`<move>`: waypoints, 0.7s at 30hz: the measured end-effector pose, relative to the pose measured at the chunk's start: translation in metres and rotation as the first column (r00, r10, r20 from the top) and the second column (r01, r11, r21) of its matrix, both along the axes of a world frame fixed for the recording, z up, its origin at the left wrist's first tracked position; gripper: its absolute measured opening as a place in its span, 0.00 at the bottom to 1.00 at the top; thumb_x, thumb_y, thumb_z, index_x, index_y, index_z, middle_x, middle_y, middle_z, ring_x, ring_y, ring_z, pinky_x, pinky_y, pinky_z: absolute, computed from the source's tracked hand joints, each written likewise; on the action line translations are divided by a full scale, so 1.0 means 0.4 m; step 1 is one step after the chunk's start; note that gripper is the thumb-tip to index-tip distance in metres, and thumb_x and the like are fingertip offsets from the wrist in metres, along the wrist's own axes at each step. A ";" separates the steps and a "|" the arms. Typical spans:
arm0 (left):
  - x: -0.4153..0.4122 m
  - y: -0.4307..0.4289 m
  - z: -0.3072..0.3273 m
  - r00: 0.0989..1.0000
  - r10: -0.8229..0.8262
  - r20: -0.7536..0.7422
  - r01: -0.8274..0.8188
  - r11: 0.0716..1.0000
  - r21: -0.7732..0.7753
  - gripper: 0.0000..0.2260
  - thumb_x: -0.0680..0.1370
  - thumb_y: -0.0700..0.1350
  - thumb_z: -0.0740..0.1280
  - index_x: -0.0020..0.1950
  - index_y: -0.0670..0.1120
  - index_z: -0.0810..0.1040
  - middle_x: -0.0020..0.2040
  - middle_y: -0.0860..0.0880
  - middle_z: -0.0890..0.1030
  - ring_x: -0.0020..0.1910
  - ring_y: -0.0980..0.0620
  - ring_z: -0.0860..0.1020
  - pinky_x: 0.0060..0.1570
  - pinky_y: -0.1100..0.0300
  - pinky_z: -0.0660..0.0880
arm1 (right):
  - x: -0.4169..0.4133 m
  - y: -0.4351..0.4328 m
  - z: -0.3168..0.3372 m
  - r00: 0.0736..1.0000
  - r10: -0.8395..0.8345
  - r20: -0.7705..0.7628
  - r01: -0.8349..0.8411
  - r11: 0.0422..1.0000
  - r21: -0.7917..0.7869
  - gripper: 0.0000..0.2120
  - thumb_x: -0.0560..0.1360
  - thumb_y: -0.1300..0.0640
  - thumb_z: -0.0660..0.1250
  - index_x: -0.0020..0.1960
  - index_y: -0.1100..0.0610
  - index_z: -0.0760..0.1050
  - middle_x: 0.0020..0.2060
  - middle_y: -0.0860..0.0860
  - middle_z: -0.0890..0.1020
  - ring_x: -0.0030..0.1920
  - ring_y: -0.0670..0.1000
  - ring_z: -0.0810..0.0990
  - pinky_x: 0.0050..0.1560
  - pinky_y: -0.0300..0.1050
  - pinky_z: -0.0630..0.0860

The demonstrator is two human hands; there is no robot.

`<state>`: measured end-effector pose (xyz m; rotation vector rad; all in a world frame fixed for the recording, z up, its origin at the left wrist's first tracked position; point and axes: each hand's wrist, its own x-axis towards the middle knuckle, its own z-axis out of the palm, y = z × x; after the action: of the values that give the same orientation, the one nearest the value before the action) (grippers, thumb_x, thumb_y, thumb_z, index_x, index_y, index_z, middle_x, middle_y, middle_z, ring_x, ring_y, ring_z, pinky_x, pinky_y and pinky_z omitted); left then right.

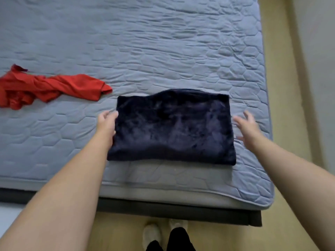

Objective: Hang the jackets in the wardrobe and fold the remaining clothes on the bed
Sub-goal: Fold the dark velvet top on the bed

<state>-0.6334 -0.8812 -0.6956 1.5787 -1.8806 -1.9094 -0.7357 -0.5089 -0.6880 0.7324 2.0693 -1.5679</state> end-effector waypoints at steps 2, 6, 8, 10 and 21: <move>0.073 0.013 -0.089 0.976 -0.076 0.202 0.106 0.984 -0.141 0.23 0.78 0.42 0.66 0.71 0.40 0.65 0.66 0.42 0.71 0.62 0.45 0.72 0.58 0.57 0.68 | 0.077 0.004 -0.102 0.992 0.096 0.077 -0.108 0.981 0.163 0.32 0.78 0.61 0.65 0.76 0.58 0.54 0.71 0.58 0.65 0.69 0.56 0.68 0.65 0.50 0.68; 0.191 -0.026 -0.235 0.888 -0.148 0.435 0.226 0.965 -0.133 0.31 0.75 0.42 0.71 0.73 0.37 0.60 0.71 0.38 0.66 0.68 0.41 0.68 0.66 0.51 0.65 | 0.163 0.024 -0.259 0.961 0.194 0.196 -0.257 0.887 0.384 0.38 0.73 0.58 0.71 0.76 0.62 0.54 0.73 0.60 0.63 0.72 0.58 0.63 0.72 0.54 0.60; 0.208 -0.052 -0.293 0.867 -0.189 0.461 0.267 0.957 -0.111 0.34 0.73 0.44 0.72 0.74 0.38 0.59 0.70 0.38 0.68 0.67 0.41 0.69 0.67 0.48 0.66 | 0.163 0.038 -0.312 0.978 0.130 0.165 -0.194 0.859 0.474 0.37 0.72 0.56 0.72 0.74 0.62 0.58 0.71 0.60 0.67 0.70 0.59 0.66 0.70 0.56 0.62; 0.205 -0.068 -0.340 0.868 -0.237 0.436 0.306 0.948 -0.093 0.30 0.73 0.43 0.73 0.71 0.37 0.64 0.67 0.38 0.72 0.63 0.40 0.73 0.65 0.45 0.69 | 0.153 0.054 -0.357 0.987 0.077 0.141 -0.137 0.863 0.486 0.34 0.71 0.55 0.72 0.71 0.61 0.61 0.67 0.60 0.71 0.67 0.60 0.70 0.68 0.57 0.65; 0.324 -0.112 -0.331 0.717 -0.444 0.538 0.519 0.855 0.014 0.20 0.73 0.44 0.73 0.61 0.37 0.77 0.58 0.38 0.79 0.53 0.44 0.77 0.50 0.54 0.70 | 0.260 0.170 -0.332 0.884 0.056 0.464 -0.260 0.884 0.388 0.13 0.74 0.62 0.70 0.56 0.68 0.76 0.41 0.58 0.78 0.37 0.56 0.76 0.36 0.46 0.71</move>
<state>-0.5039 -0.9258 -0.8280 1.8350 -2.8358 -1.5051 -0.6318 -0.4408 -0.8208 0.9389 2.0753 -0.7413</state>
